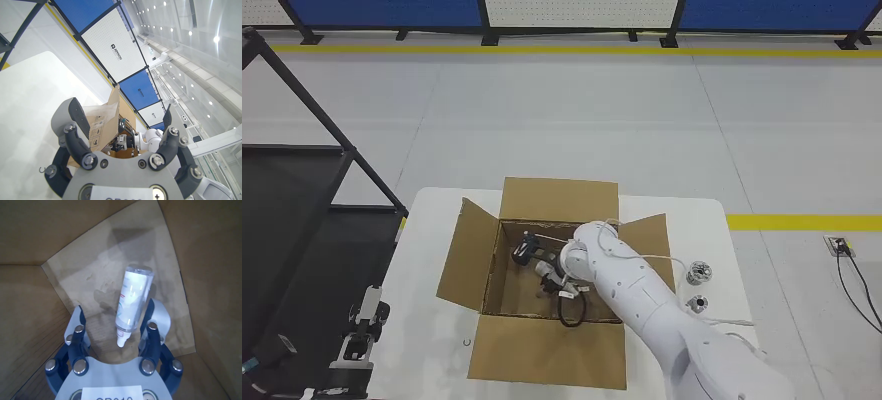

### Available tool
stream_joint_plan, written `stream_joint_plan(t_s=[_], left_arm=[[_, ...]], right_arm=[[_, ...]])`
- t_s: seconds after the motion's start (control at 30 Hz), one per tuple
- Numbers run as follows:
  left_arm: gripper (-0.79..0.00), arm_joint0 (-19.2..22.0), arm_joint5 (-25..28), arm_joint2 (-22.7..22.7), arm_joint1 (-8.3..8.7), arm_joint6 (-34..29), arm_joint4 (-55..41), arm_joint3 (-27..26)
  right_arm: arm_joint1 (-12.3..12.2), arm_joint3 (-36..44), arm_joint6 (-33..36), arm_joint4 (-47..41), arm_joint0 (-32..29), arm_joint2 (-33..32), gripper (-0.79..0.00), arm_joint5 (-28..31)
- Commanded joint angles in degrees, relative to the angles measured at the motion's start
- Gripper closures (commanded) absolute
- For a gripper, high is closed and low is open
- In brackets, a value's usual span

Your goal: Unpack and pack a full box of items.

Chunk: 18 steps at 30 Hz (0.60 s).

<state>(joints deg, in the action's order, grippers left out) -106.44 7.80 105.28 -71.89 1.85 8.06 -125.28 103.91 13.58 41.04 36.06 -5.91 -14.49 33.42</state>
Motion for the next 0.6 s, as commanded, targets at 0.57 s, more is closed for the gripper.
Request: stream_joint_plan(t_s=[0.57], left_arm=[[-0.785,0.0,0.0,0.0,0.0,0.0,0.0,0.0]], right_arm=[[-4.36,7.62,-17.05,10.94,1.91,-0.66,-0.785,5.67]])
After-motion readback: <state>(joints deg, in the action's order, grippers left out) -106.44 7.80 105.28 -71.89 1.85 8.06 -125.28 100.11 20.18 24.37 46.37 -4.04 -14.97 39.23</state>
